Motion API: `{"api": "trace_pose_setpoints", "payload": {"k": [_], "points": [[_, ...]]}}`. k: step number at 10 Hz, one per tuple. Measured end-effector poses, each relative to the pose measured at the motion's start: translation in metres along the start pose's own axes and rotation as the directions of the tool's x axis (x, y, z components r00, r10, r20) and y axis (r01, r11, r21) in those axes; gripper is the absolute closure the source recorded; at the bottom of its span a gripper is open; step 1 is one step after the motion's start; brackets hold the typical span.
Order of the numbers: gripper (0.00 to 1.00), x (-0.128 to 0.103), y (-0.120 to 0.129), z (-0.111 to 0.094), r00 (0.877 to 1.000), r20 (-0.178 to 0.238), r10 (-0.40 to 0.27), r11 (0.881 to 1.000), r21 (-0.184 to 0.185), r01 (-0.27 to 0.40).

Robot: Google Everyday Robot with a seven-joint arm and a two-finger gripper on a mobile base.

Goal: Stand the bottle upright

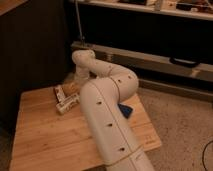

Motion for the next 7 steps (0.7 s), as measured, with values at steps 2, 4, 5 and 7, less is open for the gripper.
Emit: {"api": "trace_pose_setpoints", "payload": {"k": [2,4,5,7], "points": [[0.20,-0.005,-0.004,0.011,1.000,0.005,0.021,1.000,0.011,-0.021],[0.21,-0.010,-0.010,0.020,0.999,-0.002,0.043,0.999,0.008,-0.043],[0.24,-0.011,-0.012,0.023,0.999,-0.005,0.047,0.999,0.007,-0.047],[0.43,-0.013,-0.013,0.023,0.999,-0.008,0.045,0.999,0.004,-0.045]]}}
